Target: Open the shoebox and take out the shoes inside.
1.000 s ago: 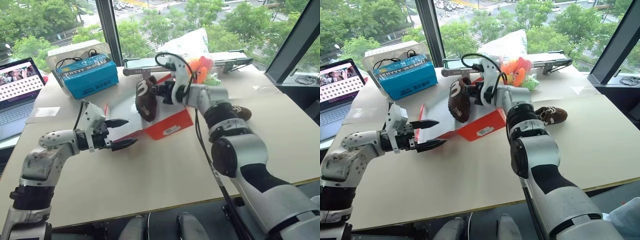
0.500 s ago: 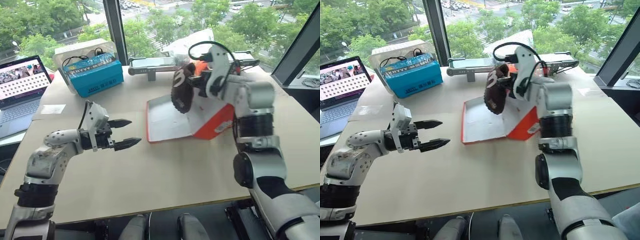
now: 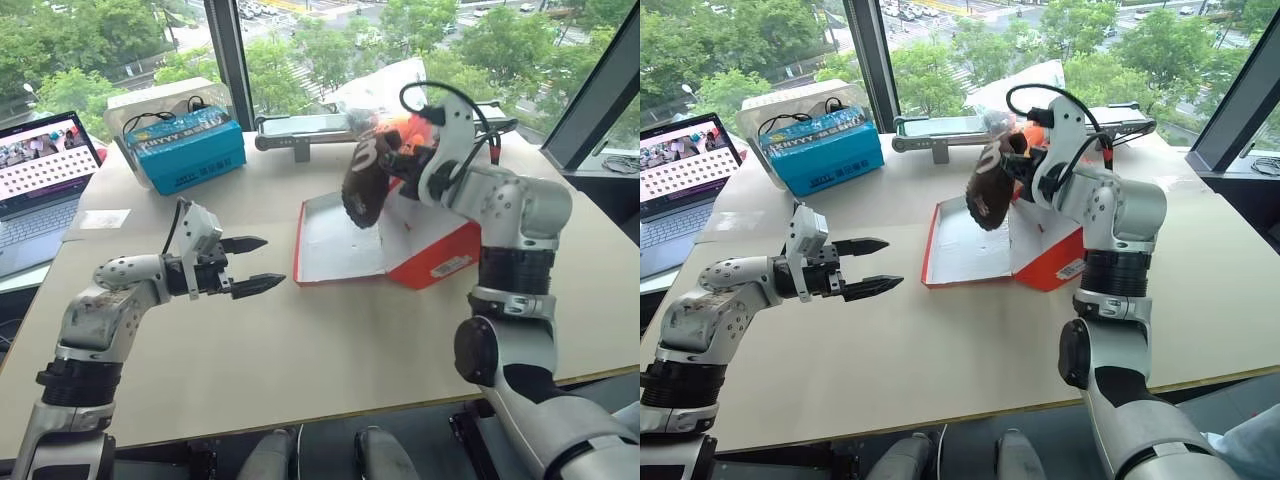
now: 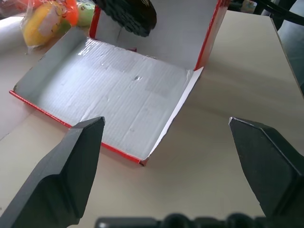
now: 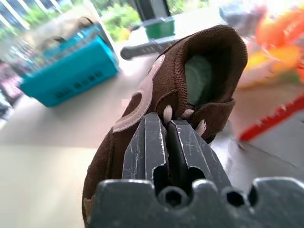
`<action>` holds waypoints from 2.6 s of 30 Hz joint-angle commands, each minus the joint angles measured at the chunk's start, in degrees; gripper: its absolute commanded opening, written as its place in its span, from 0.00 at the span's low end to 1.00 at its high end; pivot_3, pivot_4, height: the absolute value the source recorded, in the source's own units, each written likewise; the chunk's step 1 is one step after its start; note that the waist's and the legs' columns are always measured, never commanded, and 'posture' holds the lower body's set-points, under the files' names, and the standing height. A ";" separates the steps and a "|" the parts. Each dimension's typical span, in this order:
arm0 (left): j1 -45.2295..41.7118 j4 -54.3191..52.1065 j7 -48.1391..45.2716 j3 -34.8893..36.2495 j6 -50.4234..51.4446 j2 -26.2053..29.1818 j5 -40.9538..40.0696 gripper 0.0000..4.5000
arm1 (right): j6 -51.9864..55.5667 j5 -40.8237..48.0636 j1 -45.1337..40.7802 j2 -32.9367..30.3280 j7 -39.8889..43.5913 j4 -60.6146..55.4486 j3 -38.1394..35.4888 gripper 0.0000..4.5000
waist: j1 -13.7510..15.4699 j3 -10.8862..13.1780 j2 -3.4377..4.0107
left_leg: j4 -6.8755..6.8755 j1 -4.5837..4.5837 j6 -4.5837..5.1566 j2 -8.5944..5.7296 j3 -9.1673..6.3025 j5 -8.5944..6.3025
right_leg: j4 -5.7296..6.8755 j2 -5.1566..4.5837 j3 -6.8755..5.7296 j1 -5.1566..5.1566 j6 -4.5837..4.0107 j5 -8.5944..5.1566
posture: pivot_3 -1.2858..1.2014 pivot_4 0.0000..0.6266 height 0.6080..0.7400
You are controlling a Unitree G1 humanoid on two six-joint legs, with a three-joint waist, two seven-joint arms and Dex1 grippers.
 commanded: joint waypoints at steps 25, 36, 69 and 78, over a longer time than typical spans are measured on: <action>-0.60 -0.73 -0.58 0.40 -1.19 -0.46 -0.16 1.00 | -1.05 -5.11 13.97 -32.62 -5.60 -8.04 10.46 0.01 | 0.23 0.01 0.01 | 0.02 -0.03 0.01 0.16 0.24 0.00 | -0.17 -0.04 -0.06 0.10 0.28 -0.25 | 0.52 0.24 1.00; -1.59 1.01 -1.52 -0.58 -1.93 -1.39 0.71 1.00 | -4.56 -14.18 22.91 -32.99 -15.35 -3.13 2.09 0.01 | 0.32 0.02 0.02 | 0.06 -0.04 0.02 0.27 0.71 0.00 | -0.17 -0.04 -0.02 0.12 0.31 -0.25 | 0.52 0.24 1.00; -1.11 0.37 -1.81 0.10 -2.35 -0.88 0.95 1.00 | -8.90 -8.76 19.29 -0.78 -39.58 -4.96 -17.95 0.28 | -0.03 0.01 0.03 | 0.02 0.14 0.04 0.44 0.74 0.00 | -0.13 0.16 0.07 0.21 0.02 -0.04 | 0.52 0.24 1.00; -0.82 -0.20 -1.59 0.13 -1.93 -0.82 0.64 1.00 | -4.06 -13.52 20.53 -13.31 -32.73 -15.45 -2.58 0.44 | 0.57 0.12 0.20 | 0.07 0.01 0.04 0.39 0.76 0.00 | -0.16 0.07 0.05 0.20 0.12 -0.09 | 0.52 0.24 1.00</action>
